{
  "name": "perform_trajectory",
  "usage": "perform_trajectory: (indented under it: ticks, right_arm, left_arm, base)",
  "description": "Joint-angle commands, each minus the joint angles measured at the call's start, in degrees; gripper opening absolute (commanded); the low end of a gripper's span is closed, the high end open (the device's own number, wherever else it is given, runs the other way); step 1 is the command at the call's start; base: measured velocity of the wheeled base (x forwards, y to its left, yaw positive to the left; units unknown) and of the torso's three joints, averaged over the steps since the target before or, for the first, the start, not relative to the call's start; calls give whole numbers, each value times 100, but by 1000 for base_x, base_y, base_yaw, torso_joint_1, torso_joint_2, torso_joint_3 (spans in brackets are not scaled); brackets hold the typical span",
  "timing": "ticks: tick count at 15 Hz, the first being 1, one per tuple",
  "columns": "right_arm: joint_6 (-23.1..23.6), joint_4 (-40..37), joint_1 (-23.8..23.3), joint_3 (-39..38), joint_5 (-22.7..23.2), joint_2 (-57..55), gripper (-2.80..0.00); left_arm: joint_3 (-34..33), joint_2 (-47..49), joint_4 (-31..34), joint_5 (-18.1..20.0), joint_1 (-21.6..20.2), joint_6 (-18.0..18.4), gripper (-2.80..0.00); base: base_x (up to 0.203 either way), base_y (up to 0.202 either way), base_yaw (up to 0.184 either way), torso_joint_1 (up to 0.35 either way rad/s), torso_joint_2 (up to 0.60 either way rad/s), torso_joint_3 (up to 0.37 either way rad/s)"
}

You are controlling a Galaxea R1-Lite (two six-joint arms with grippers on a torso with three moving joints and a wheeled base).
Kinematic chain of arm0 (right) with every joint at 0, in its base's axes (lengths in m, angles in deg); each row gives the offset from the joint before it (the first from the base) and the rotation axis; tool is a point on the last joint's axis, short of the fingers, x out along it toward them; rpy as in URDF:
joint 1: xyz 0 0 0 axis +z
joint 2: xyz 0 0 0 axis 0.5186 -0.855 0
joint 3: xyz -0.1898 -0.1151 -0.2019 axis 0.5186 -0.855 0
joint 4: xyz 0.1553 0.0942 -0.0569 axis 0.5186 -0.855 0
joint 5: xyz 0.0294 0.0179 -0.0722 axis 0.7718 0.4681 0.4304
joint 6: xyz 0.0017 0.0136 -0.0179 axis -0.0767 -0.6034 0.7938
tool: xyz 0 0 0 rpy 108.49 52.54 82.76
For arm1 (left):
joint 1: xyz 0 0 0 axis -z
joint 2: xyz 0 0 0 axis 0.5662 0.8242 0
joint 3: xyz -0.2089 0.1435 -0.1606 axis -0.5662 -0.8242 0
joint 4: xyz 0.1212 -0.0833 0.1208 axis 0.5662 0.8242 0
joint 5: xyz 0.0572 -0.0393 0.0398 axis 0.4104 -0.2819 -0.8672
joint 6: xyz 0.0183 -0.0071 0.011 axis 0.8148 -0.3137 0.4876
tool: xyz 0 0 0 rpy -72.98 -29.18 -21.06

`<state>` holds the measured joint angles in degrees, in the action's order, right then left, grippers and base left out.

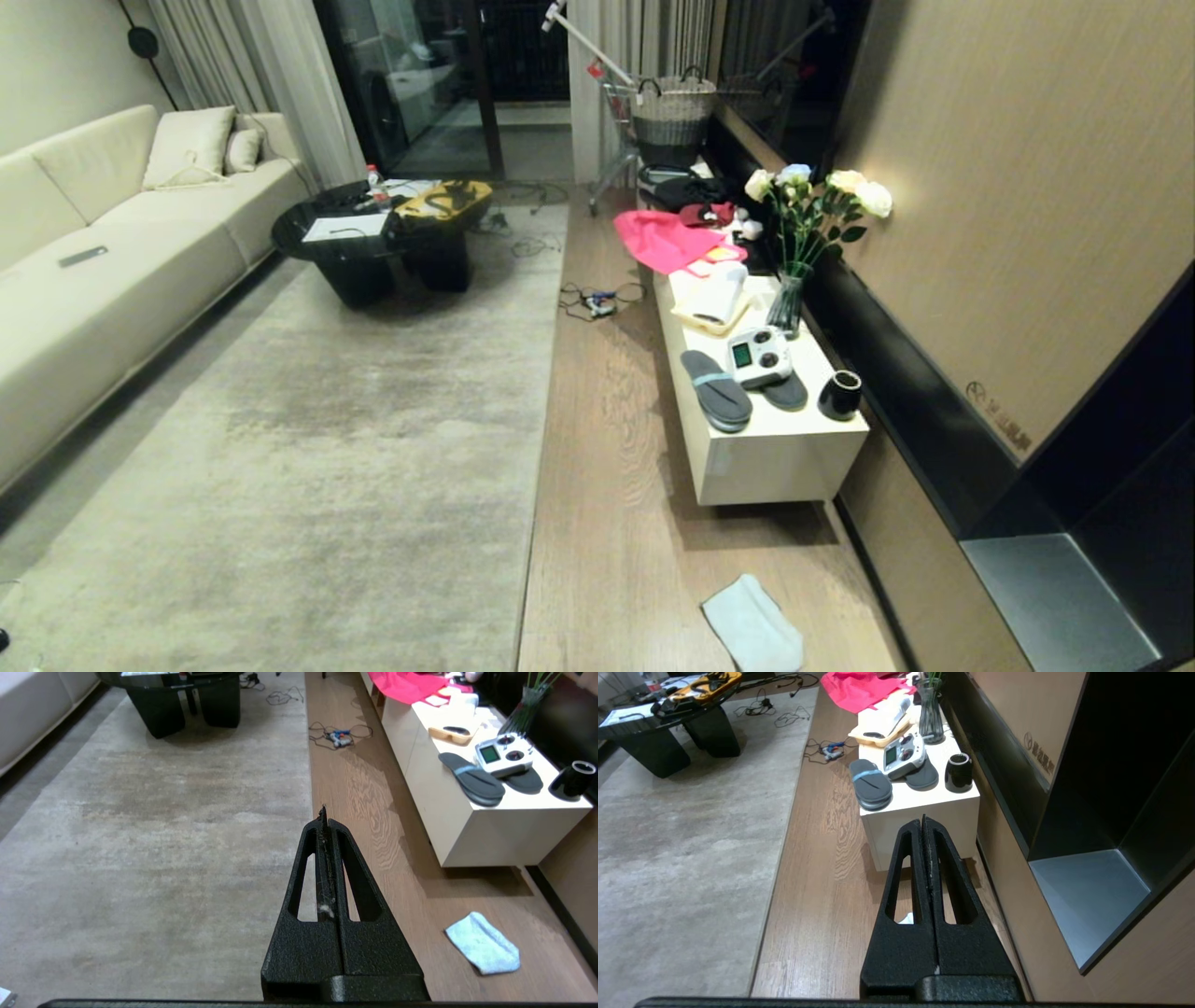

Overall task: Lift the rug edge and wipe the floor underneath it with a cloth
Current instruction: Pick up the rag

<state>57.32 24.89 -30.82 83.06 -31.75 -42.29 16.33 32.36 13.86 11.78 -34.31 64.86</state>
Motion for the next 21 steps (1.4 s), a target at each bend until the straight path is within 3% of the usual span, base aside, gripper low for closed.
perform_trajectory:
  ticks: [1,11,21]
  right_arm:
    - [-4,-1,2,0,-3,-9,-280]
    - [-4,-1,2,0,-3,-9,-280]
    - [-12,-1,2,0,-3,-9,-280]
  left_arm:
    - [0,0,6,1,-1,-2,-280]
    - [0,0,6,1,-1,-2,-280]
    - [0,0,6,1,-1,-2,-280]
  base:
    - [0,0,0,-169,442,280]
    - [0,0,0,-173,531,354]
    - [0,0,0,-83,467,384]
